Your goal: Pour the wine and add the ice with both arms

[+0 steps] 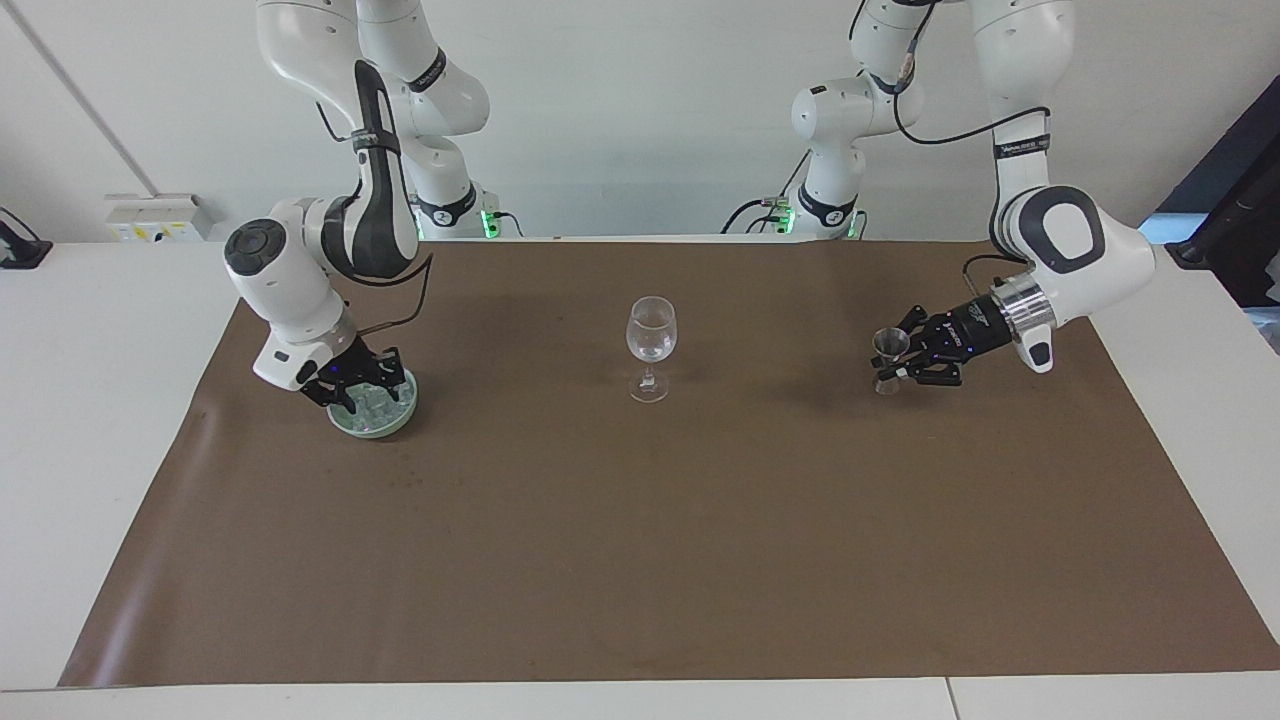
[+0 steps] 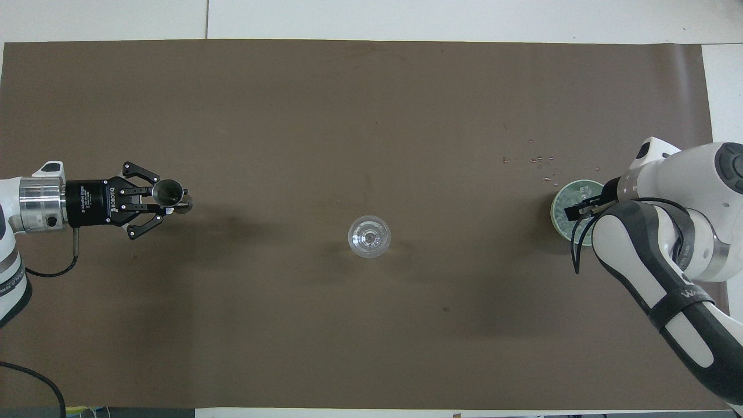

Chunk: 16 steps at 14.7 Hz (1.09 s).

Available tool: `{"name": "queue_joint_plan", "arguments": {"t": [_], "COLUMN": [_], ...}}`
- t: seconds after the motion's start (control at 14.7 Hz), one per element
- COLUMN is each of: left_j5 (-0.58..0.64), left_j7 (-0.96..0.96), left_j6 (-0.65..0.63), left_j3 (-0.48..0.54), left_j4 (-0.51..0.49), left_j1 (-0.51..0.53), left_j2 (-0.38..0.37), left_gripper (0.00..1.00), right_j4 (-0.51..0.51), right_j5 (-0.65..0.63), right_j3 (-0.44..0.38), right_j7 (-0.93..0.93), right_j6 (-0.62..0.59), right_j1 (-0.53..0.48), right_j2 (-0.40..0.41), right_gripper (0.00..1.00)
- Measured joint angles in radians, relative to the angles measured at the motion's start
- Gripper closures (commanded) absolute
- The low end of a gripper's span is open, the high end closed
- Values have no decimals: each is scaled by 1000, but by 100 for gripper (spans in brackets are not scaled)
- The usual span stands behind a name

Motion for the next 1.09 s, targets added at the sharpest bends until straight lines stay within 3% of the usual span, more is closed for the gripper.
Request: {"name": "queue_joint_plan", "arguments": {"t": [0.2,0.48,0.95,1.09], "left_j5": [-33,-71,-86,-98], "left_j7": [50,52,78,79], "left_j6": [-55,-76,-105,-104], "left_j3": [0,-1,-2,-3], "left_j4": [92,169,214,214], "left_j1": [85,146,185,185], "left_j2": [136,237,303,310], "left_gripper": [100,100,100,100], "right_j4": [-4,-14,-14,-15], "right_j5": [0,0,0,0], "right_j3": [0,0,0,0], "right_j7": [-1,-1,-1,-1], "right_j6": [0,0,0,0], "right_j1": [0,0,0,0], "right_j2": [0,0,0,0], "right_gripper": [34,37,39,48]}}
